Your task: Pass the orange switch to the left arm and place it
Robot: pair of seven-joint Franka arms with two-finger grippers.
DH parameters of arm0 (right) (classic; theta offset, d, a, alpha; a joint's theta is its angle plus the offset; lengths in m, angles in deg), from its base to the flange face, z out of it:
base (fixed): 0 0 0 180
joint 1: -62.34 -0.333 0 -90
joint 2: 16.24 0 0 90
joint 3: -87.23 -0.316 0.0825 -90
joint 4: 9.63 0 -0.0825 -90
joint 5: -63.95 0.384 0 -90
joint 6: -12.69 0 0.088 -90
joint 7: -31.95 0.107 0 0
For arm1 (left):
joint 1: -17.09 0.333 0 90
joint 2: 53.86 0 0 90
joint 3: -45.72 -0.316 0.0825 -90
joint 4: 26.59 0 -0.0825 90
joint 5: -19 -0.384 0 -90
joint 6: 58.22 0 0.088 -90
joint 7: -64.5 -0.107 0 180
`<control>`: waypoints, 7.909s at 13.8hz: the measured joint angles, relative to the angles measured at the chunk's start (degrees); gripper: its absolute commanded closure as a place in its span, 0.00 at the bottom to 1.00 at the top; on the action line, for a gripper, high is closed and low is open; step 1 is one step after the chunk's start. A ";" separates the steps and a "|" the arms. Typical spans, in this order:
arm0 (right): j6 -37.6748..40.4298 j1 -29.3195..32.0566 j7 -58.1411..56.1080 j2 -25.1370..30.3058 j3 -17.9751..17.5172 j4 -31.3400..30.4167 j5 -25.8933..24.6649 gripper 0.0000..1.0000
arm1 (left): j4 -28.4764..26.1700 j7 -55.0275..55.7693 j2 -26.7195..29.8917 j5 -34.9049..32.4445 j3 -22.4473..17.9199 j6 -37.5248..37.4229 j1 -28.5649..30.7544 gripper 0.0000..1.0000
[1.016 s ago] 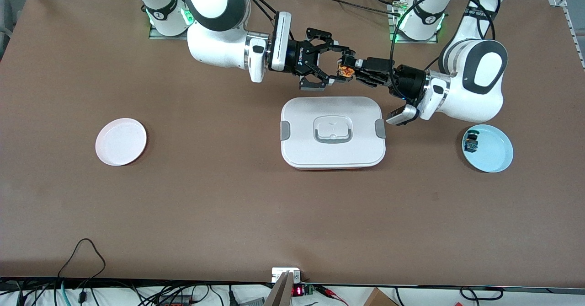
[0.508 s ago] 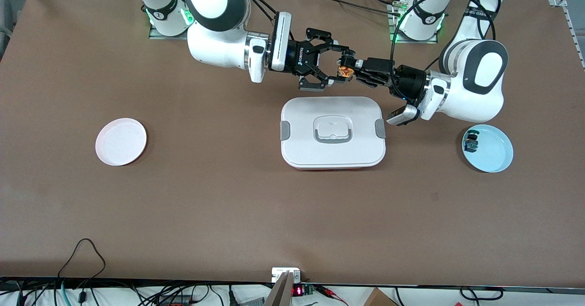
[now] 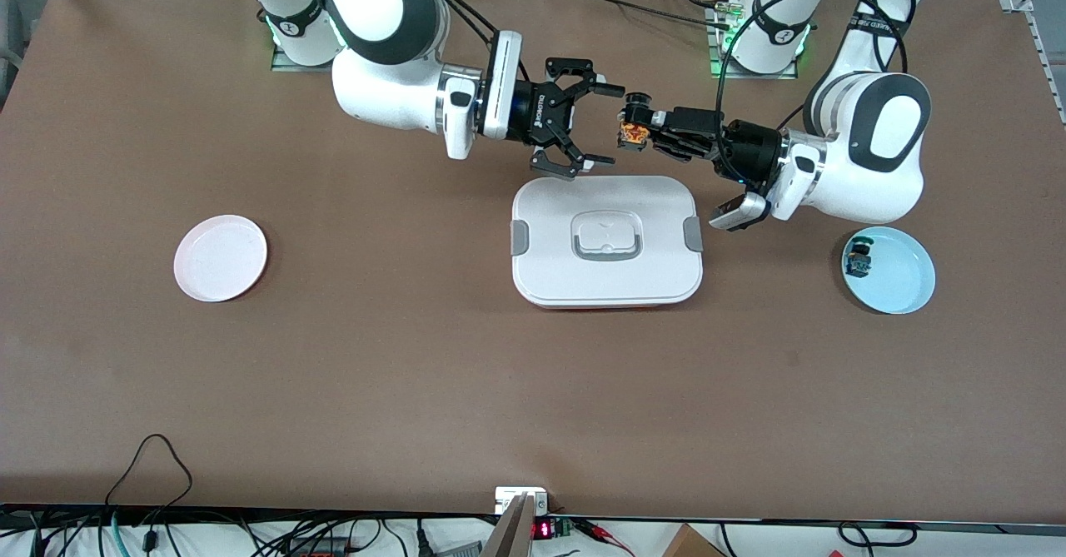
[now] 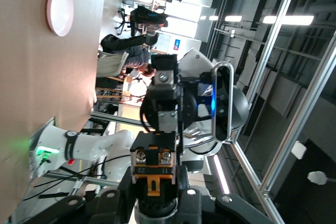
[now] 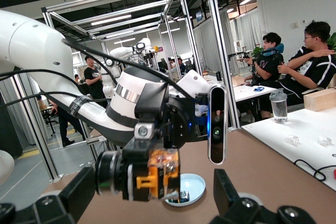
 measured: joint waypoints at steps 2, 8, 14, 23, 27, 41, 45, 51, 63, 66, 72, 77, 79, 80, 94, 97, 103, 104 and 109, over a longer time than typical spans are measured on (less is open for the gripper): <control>1.53 1.13 3.82 0.08 0.13 0.57 -4.12 0.00 | 1.97 -0.02 0.00 -5.55 -0.25 0.31 0.63 0.83; 23.53 14.25 12.93 1.26 0.48 1.56 -20.27 0.00 | 10.02 -0.07 -0.67 -29.24 -0.61 0.68 3.82 0.83; 49.50 29.80 13.11 1.80 0.75 1.58 -32.12 0.00 | 13.95 -0.12 -3.69 -48.49 -0.62 0.80 6.24 0.82; 71.68 46.77 22.62 7.92 0.86 3.91 -54.65 0.00 | 14.95 -16.98 -8.95 -86.09 -0.68 6.49 10.86 0.82; 78.15 49.67 33.38 9.58 1.26 11.91 -69.97 0.00 | 15.64 -29.05 -13.04 -94.01 -0.73 10.92 13.94 0.82; 72.64 42.39 61.91 18.94 1.34 16.18 -102.60 0.00 | 15.71 -61.39 -24.37 -112.46 -0.81 32.65 22.81 0.79; 65.61 37.44 58.27 18.83 1.23 15.93 -107.89 0.00 | 15.71 -63.37 -26.36 -112.56 -0.82 35.02 23.82 0.79; 63.39 31.59 60.06 19.08 5.50 15.53 -108.72 0.00 | 15.59 -63.88 -26.75 -112.56 -0.79 35.24 24.07 0.65; 62.98 -0.33 101.18 20.75 36.83 6.90 -107.23 0.00 | 16.60 -64.74 -25.93 -112.56 0.19 32.50 24.49 0.00; 57.51 -0.20 104.93 20.65 37.38 1.29 -107.11 0.00 | 17.91 -64.45 -21.87 -112.00 3.01 25.87 24.55 0.00; 50.48 4.89 109.81 20.54 35.51 -5.14 -107.13 0.00 | 24.47 -51.65 -17.82 -100.67 3.83 8.66 24.48 0.00; 49.10 9.32 109.72 20.08 35.65 -3.75 -107.15 0.00 | 33.58 -28.78 -17.71 -95.59 4.82 -7.23 21.84 0.00; 47.76 9.42 109.80 20.02 35.59 -3.57 -106.99 0.00 | 37.17 -19.46 -17.67 -92.56 6.29 -11.88 21.33 0.00; 46.79 9.40 109.81 20.02 35.52 -3.50 -106.88 0.00 | 39.17 -15.43 -17.63 -91.40 7.25 -13.53 20.81 0.00; 44.85 9.34 111.84 19.44 34.87 -0.74 -106.85 0.00 | 20.94 25.07 9.98 -87.07 -5.03 7.70 3.49 0.00; 44.85 9.39 112.21 19.03 34.93 -0.20 -106.87 0.00 | 18.37 25.79 13.04 -87.07 -5.38 8.65 2.20 0.00; 44.89 9.52 112.31 18.05 35.26 0.08 -106.88 0.00 | 16.60 25.92 13.80 -87.07 -9.85 8.56 -1.25 0.00; 44.89 9.52 112.31 18.06 35.26 0.14 -106.88 0.00 | 16.60 25.92 13.72 -87.07 -9.89 8.59 -1.26 0.00; 44.92 9.46 112.31 18.06 35.21 0.28 -106.88 0.00 | 16.60 25.92 13.38 -87.07 -9.99 8.63 -1.26 0.00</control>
